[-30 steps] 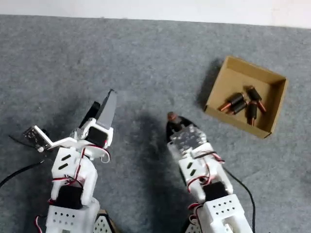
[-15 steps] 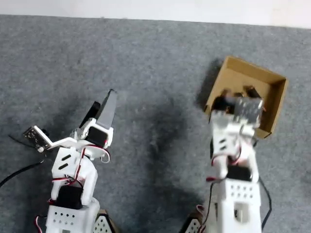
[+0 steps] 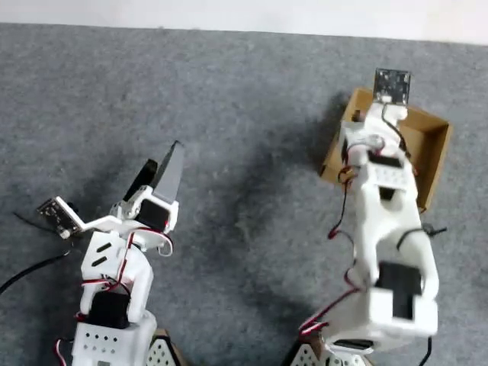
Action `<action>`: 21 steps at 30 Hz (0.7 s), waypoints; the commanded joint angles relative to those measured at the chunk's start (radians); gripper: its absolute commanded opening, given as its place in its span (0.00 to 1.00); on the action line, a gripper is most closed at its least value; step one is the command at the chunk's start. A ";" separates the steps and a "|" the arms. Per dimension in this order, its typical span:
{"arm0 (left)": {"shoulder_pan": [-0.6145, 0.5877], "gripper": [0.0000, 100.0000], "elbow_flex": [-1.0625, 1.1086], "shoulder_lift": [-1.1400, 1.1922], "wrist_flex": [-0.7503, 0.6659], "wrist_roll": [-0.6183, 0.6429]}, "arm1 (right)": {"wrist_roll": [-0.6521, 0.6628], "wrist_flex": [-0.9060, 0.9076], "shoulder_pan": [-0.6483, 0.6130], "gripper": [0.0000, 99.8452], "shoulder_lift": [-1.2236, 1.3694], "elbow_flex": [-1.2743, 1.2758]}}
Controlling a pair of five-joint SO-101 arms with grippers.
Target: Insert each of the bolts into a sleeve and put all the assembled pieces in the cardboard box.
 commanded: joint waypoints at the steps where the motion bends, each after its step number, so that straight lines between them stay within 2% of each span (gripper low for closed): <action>1: -0.007 0.27 0.019 -0.005 -0.017 -0.017 | 0.009 0.101 0.018 0.01 0.045 -0.176; 3: -0.007 0.27 0.019 -0.005 -0.017 -0.017 | 0.008 0.139 0.019 0.03 0.065 -0.205; 6: -0.007 0.27 0.019 -0.005 -0.005 -0.017 | 0.002 0.176 0.016 0.18 0.071 -0.206; 8: -0.007 0.27 0.019 -0.005 0.005 -0.017 | -0.060 0.206 0.018 0.25 0.068 -0.209; 14: -0.007 0.27 0.019 -0.005 0.005 -0.018 | -0.189 0.309 0.027 0.26 -0.113 -0.200; 21: -0.007 0.27 0.019 -0.005 0.005 -0.026 | -0.203 0.325 -0.130 0.26 -0.549 0.145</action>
